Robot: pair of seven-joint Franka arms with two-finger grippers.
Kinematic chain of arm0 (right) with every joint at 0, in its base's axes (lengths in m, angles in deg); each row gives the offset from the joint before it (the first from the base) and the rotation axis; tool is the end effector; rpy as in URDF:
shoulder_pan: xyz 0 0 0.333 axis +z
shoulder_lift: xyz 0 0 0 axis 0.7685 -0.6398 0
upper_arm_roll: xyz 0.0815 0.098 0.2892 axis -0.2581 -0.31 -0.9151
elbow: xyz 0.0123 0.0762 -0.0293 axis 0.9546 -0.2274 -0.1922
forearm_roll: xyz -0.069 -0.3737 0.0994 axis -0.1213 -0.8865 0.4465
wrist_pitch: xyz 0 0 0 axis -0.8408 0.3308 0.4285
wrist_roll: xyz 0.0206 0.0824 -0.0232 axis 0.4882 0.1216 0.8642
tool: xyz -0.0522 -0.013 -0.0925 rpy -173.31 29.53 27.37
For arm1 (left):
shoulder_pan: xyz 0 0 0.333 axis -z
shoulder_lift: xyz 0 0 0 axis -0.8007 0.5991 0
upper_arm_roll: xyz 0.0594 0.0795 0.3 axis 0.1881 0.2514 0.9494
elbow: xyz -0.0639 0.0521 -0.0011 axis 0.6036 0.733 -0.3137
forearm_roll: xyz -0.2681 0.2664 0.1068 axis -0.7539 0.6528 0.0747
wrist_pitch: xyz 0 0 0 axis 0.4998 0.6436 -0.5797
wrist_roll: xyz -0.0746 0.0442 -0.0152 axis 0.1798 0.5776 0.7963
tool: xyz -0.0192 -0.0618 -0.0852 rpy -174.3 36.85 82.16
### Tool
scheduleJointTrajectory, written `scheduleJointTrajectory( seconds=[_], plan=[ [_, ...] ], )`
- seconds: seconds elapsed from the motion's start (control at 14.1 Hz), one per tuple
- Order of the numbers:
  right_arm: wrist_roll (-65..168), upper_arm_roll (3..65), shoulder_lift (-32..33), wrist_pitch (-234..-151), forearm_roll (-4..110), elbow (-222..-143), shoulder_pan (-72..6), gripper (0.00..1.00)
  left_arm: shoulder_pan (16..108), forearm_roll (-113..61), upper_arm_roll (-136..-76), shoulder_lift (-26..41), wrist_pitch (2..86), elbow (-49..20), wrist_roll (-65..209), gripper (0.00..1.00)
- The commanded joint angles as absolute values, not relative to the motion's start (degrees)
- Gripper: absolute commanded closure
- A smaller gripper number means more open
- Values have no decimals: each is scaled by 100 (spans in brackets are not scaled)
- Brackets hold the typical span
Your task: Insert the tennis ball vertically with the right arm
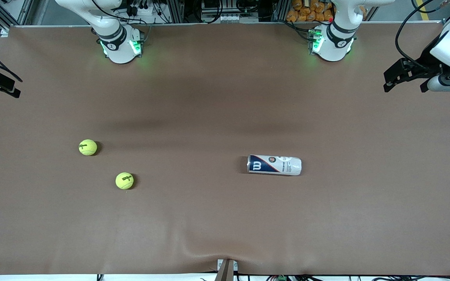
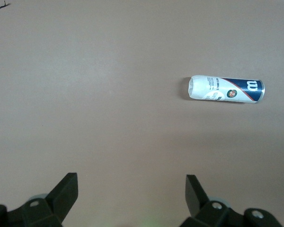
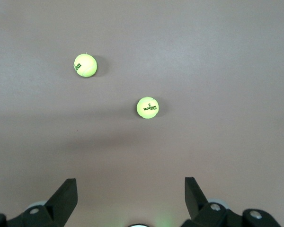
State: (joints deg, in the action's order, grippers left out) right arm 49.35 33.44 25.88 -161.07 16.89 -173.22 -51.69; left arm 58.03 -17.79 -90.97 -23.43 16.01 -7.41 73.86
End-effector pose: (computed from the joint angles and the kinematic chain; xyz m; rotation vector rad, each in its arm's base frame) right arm 0.5287 -0.0593 0.6423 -3.1191 0.1036 0.0880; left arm 0.5180 -0.0785 0.6535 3.1328 -0.0089 0.0409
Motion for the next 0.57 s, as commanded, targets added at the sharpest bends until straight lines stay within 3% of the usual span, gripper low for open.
scheduleJointTrajectory(
  seconds=[0.0, 0.5],
  plan=[
    [4931, 3303, 2642, -16024, 1586, -17280, -5198, 0, 5768, -1659, -9081, -2287, 1427, -579, 7304, 0],
    [4931, 3303, 2634, -16024, 1577, -17289, -5198, 0, 5768, -1369, -9055, -2278, 1426, -517, 7286, 0]
  ],
)
